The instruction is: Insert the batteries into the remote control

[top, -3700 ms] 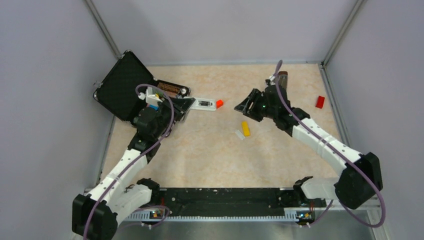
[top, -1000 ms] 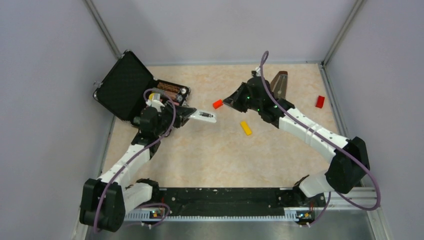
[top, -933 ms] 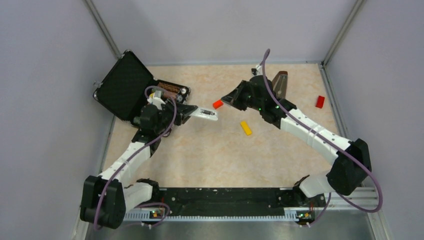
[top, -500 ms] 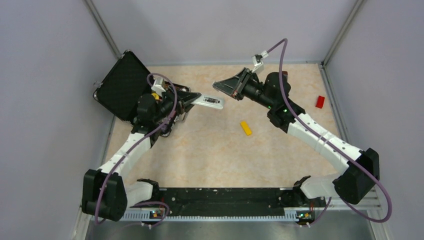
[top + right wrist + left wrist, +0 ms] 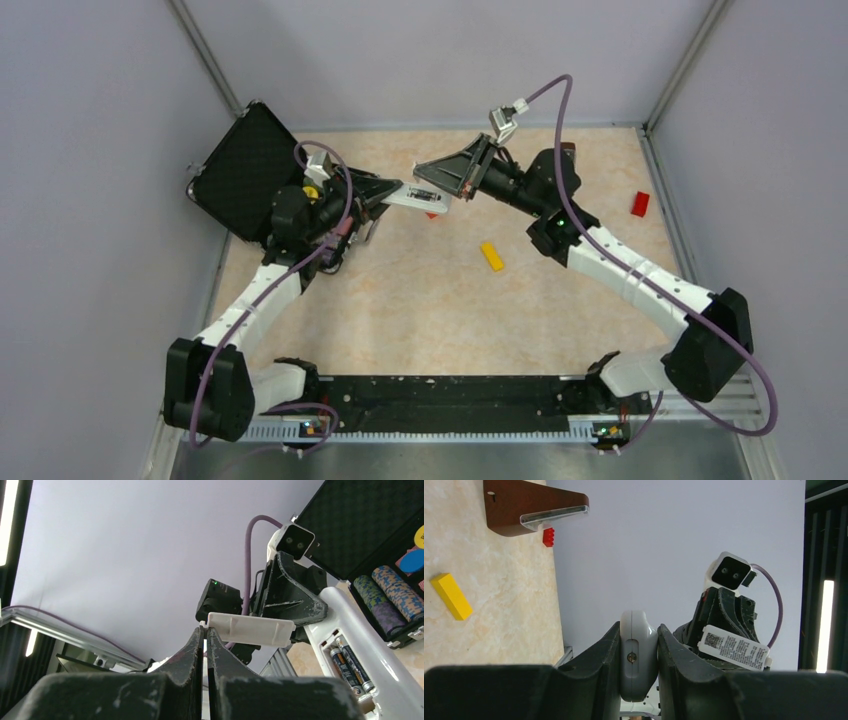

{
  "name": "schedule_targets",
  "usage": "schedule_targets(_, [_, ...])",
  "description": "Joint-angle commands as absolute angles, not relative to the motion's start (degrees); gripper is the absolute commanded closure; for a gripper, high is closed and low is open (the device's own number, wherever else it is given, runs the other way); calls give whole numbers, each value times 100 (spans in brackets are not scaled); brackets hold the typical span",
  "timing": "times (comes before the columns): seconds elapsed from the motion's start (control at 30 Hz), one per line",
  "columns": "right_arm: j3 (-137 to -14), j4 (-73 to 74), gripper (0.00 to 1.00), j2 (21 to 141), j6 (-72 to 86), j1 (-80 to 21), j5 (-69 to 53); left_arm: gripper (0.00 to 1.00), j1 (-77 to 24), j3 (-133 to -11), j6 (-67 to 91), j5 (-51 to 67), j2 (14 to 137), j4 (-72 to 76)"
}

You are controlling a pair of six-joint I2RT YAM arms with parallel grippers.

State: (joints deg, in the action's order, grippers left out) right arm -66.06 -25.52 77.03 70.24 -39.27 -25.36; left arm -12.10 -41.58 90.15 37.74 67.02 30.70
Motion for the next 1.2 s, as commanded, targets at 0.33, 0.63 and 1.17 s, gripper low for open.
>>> schedule_targets(0.33, [-6480, -3164, 100, 8043, 7616, -4167, -2715, 100, -1213, -4363, 9206, 3863, 6731, 4085])
schedule_targets(0.63, [-6478, -3279, 100, 8174, 7732, -4166, -2747, 100, -1213, -4358, 9198, 3896, 6811, 4158])
schedule_targets(1.17, [-6587, -3226, 100, 8213, 7585, -4157, -2601, 100, -1213, -4156, 9088, 3926, 6722, 4131])
